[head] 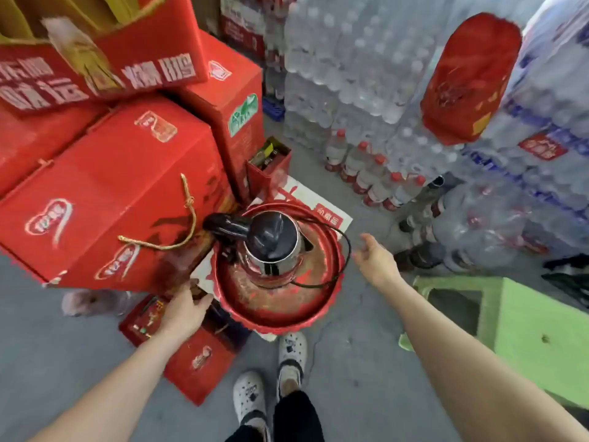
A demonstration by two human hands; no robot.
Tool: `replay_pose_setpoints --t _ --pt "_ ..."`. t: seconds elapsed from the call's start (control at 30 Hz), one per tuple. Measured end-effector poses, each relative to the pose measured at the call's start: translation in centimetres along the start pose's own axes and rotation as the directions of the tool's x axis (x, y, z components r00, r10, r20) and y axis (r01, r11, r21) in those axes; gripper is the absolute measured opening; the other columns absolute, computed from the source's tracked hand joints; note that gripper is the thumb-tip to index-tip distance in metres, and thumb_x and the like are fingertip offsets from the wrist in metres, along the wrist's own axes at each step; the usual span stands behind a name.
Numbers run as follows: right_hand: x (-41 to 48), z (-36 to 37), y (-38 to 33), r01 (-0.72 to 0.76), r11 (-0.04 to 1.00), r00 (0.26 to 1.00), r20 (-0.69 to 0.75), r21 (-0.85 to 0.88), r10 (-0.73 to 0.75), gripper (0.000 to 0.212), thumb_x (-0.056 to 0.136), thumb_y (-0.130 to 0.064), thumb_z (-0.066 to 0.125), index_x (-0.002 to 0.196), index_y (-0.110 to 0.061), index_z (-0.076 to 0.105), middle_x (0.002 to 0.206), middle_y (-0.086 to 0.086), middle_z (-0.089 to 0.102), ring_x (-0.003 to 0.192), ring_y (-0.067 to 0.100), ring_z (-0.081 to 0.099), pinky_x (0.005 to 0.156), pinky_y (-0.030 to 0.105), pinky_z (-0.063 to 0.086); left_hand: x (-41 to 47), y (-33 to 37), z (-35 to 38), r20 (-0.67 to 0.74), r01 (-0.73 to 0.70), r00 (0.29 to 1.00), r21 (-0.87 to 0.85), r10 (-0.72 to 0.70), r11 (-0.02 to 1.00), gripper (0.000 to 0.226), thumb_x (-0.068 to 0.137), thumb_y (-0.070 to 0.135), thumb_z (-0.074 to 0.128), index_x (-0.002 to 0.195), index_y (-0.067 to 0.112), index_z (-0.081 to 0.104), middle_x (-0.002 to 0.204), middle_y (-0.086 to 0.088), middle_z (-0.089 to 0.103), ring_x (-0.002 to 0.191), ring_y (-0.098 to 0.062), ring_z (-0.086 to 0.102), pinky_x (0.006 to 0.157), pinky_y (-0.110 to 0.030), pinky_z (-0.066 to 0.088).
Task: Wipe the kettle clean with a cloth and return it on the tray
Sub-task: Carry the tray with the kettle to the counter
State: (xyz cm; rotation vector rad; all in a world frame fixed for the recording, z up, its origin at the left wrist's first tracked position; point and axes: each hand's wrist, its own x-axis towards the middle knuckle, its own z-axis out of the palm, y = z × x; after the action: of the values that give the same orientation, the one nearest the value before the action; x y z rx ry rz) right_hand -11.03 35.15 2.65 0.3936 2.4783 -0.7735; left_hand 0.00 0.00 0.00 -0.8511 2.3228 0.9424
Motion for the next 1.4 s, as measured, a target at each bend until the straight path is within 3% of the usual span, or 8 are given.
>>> replay_pose_setpoints --t 0.17,0.43,0.57,0.7,0.8,0.97,1.2,1.4 --pt "6.3 3.8 2.4 -0.042 0.999 0.998 0.044 -0.03 0.043 0.061 0.1 -0.028 0.058 0.154 -0.013 0.035 0.135 0.025 0.06 0.125 0.041 0.058 0.104 0.047 0.047 4.0 -0.3 3.5 -0.01 0.124 0.992 -0.124 -0.126 0.985 0.053 0.096 0.025 0.06 0.143 0.007 0.043 0.139 -0.018 0.056 0.125 -0.037 0.055 0.102 -0.038 0.039" --pt "9.2 5.6 2.1 -0.095 0.992 0.991 0.102 0.081 0.086 0.051 0.1 -0.014 0.059 0.149 -0.015 0.044 0.14 0.013 0.059 0.128 0.033 0.056 0.092 0.027 0.039 7.5 -1.1 6.1 -0.017 0.171 0.984 -0.218 -0.179 0.961 0.041 0.09 0.023 0.067 0.127 0.022 0.051 0.117 -0.014 0.067 0.101 -0.041 0.066 0.09 -0.054 0.053" --pt "9.4 5.9 2.8 -0.169 0.952 0.979 0.158 0.255 0.131 0.051 0.094 -0.003 0.065 0.14 -0.021 0.052 0.133 0.007 0.064 0.119 0.029 0.063 0.102 0.04 0.051 7.8 -1.6 5.8 -0.022 0.17 0.983 -0.25 -0.181 0.953 0.04 0.086 0.005 0.068 0.11 0.031 0.051 0.103 -0.007 0.063 0.099 -0.042 0.065 0.088 -0.058 0.053" --pt "8.1 5.5 3.8 -0.222 0.901 0.969 0.184 0.373 0.163 0.041 0.093 -0.002 0.067 0.124 -0.026 0.058 0.119 0.006 0.071 0.107 0.029 0.07 0.097 0.05 0.058 6.8 -1.1 5.2 0.037 0.168 0.986 -0.364 -0.166 0.916 0.041 0.088 -0.004 0.062 0.114 0.027 0.053 0.119 -0.007 0.063 0.101 -0.036 0.063 0.083 -0.051 0.056" --pt "5.5 4.9 5.0 -0.232 0.879 0.971 0.156 0.417 0.182 0.036 0.093 -0.004 0.068 0.12 -0.026 0.06 0.114 0.007 0.073 0.102 0.028 0.072 0.095 0.05 0.059 5.0 -0.6 4.7 0.09 0.151 0.988 -0.465 -0.124 0.872 0.041 0.092 -0.007 0.057 0.117 0.026 0.052 0.115 -0.003 0.062 0.093 -0.026 0.062 0.066 -0.034 0.051" --pt "-1.0 2.9 7.9 -0.17 0.843 0.983 0.032 0.51 0.179 0.038 0.086 0.001 0.068 0.11 -0.028 0.065 0.106 0.006 0.075 0.099 0.029 0.072 0.094 0.053 0.058 0.5 1.0 3.1 0.148 0.024 0.986 -0.56 0.072 0.828 0.042 0.094 -0.01 0.053 0.114 0.026 0.053 0.11 -0.003 0.069 0.085 -0.019 0.066 0.061 -0.03 0.053" --pt "-15.1 -2.2 9.9 -0.077 0.755 0.955 -0.17 0.651 0.244 0.034 0.089 0.009 0.064 0.111 -0.017 0.065 0.104 0.023 0.07 0.091 0.024 0.063 0.091 0.05 0.056 -7.5 5.4 -0.5 0.207 -0.218 0.901 -0.543 0.381 0.811 0.05 0.096 -0.012 0.047 0.14 0.011 0.046 0.14 -0.006 0.055 0.127 -0.018 0.052 0.091 -0.02 0.049" --pt "-26.9 -5.6 11.2 -0.026 0.67 0.886 -0.294 0.742 0.359 0.032 0.092 0.01 0.061 0.114 -0.014 0.062 0.089 -0.002 0.066 0.08 0.017 0.06 0.06 0.019 0.05 -13.5 10.1 -2.7 0.293 -0.345 0.811 -0.459 0.506 0.819 0.063 0.095 -0.007 0.049 0.152 0.016 0.032 0.154 -0.012 0.041 0.141 -0.031 0.04 0.115 -0.054 0.032"
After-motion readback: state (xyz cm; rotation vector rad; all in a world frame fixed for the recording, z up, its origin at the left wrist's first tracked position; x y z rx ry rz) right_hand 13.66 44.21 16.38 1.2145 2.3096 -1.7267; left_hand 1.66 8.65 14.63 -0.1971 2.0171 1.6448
